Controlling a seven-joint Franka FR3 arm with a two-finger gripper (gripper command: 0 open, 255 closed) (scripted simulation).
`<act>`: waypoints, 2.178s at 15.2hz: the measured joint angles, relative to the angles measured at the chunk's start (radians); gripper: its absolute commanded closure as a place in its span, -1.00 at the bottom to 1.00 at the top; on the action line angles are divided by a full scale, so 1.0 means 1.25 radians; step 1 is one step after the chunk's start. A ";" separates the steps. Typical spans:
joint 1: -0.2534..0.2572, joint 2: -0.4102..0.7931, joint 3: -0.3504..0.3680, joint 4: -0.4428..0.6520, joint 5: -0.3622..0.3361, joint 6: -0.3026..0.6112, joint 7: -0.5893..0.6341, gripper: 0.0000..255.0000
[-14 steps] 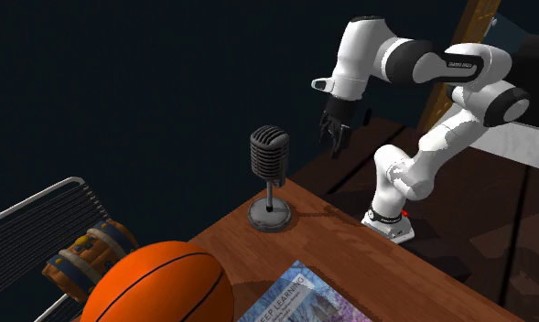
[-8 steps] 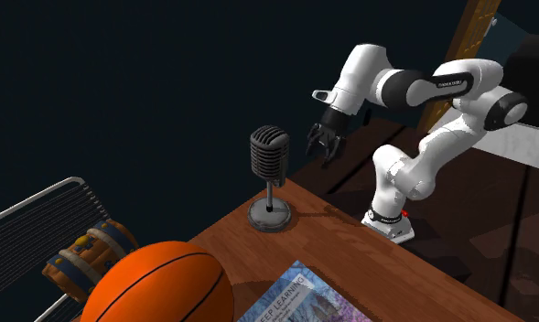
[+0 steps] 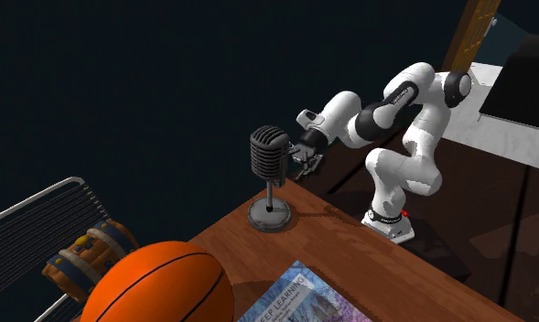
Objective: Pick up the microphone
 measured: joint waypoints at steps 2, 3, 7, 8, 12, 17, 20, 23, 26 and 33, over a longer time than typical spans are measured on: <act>0.236 -0.046 -0.190 0.015 -0.012 0.176 -0.164 -1.00; 0.338 -0.081 -0.275 0.021 -0.039 0.246 -0.230 -1.00; 0.456 -0.137 -0.407 0.010 -0.097 0.338 -0.316 -1.00; 0.467 -0.143 -0.424 0.006 -0.104 0.349 -0.326 -1.00; 0.491 -0.162 -0.470 -0.009 -0.123 0.377 -0.352 1.00; 0.497 -0.164 -0.478 -0.009 -0.125 0.383 -0.355 1.00; 0.497 -0.164 -0.478 -0.008 -0.126 0.383 -0.356 1.00; 0.494 -0.161 -0.471 -0.006 -0.122 0.377 -0.352 1.00; 0.471 -0.147 -0.432 0.005 -0.107 0.352 -0.332 1.00; 0.430 -0.108 -0.344 0.042 -0.073 0.298 -0.281 1.00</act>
